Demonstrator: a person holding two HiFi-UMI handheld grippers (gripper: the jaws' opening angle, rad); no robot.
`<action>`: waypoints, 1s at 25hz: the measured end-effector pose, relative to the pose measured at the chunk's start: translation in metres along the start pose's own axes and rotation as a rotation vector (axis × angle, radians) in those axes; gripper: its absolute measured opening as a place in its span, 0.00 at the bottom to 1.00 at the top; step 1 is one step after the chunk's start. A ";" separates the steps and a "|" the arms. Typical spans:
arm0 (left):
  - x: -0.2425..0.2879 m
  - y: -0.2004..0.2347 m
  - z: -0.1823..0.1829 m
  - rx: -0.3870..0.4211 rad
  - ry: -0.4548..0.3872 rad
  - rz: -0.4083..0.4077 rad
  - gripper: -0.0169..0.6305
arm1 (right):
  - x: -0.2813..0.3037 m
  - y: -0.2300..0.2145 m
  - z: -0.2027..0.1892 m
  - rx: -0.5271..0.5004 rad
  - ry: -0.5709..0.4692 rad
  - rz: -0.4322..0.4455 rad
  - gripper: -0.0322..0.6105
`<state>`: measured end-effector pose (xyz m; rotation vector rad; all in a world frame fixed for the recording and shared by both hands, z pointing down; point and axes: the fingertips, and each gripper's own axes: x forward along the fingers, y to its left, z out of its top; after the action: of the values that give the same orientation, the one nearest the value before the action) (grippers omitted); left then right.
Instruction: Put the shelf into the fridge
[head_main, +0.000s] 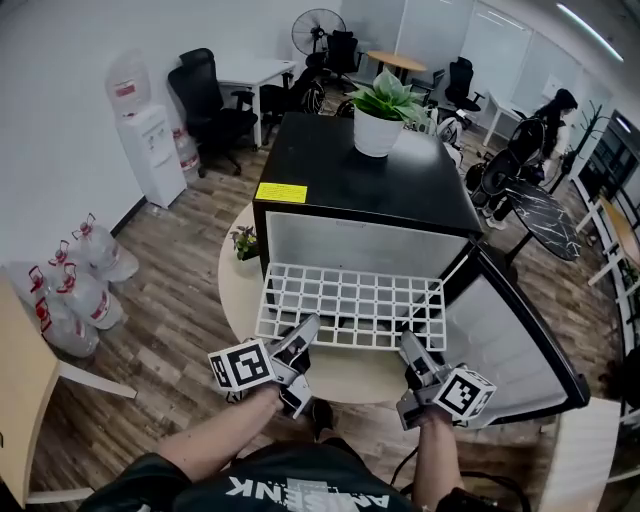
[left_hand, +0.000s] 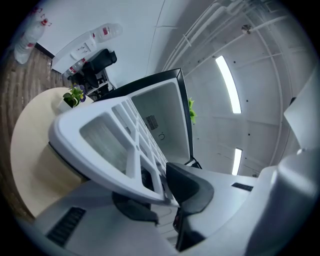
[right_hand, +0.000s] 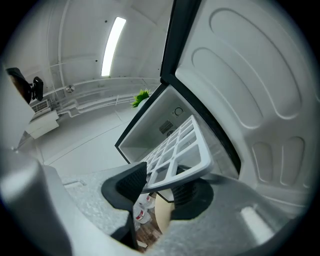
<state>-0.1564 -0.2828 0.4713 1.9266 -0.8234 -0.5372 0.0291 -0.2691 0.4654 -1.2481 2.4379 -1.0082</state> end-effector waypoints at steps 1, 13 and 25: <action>0.004 0.001 0.002 -0.002 0.001 0.000 0.13 | 0.003 0.000 0.003 0.001 -0.003 0.014 0.26; 0.023 0.014 0.010 -0.017 0.023 0.009 0.13 | 0.020 -0.018 0.010 0.018 0.009 -0.006 0.26; 0.036 0.018 0.016 -0.038 0.002 0.019 0.13 | 0.029 -0.034 0.021 0.016 0.027 -0.055 0.26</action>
<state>-0.1484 -0.3244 0.4793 1.8829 -0.8236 -0.5357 0.0425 -0.3155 0.4756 -1.3114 2.4223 -1.0636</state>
